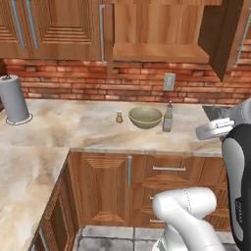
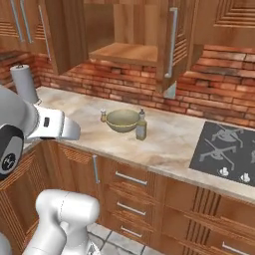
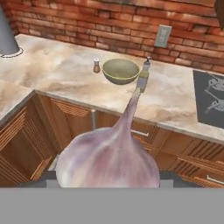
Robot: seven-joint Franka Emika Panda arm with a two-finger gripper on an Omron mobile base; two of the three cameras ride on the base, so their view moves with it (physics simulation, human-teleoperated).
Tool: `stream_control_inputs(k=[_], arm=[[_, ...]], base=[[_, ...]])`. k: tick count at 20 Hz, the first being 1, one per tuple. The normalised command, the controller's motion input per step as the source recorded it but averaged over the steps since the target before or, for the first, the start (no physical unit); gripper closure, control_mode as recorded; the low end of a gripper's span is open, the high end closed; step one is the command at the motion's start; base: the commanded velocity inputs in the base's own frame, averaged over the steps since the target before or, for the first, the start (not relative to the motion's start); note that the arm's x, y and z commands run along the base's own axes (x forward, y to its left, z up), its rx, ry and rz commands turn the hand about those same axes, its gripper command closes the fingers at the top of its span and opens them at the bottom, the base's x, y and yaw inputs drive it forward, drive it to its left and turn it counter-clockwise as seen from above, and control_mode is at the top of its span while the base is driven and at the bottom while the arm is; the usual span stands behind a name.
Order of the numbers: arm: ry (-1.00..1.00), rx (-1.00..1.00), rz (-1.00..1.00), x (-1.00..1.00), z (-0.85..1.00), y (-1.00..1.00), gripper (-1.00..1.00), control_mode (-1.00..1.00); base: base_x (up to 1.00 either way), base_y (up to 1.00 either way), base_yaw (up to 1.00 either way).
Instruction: Retrieve the bottle and the shaker from the cabinet and place them next to the mixing bowl on the counter. Then add garlic from the fridge to the mixing bowl.
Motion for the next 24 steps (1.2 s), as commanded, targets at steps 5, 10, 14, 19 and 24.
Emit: stream_control_inputs(k=[5, 10, 14, 19, 24], arm=[[0.00, 0.00, 0.00, 0.00, 0.00, 0.00, 1.00, 1.00], [0.00, 0.00, 0.00, 0.00, 0.00, 0.00, 1.00, 1.00], [0.00, 0.00, 0.00, 0.00, 0.00, 0.00, 1.00, 1.00], [0.00, 0.00, 0.00, 0.00, 0.00, 0.00, 1.00, 1.00], [0.00, 0.00, 0.00, 0.00, 0.00, 0.00, 1.00, 1.00]], base=[[0.32, 0.84, -0.15], [0.82, 0.04, -0.37], [0.79, 0.00, -0.52], [0.77, 0.40, -0.34], [0.56, 0.17, -0.14]])
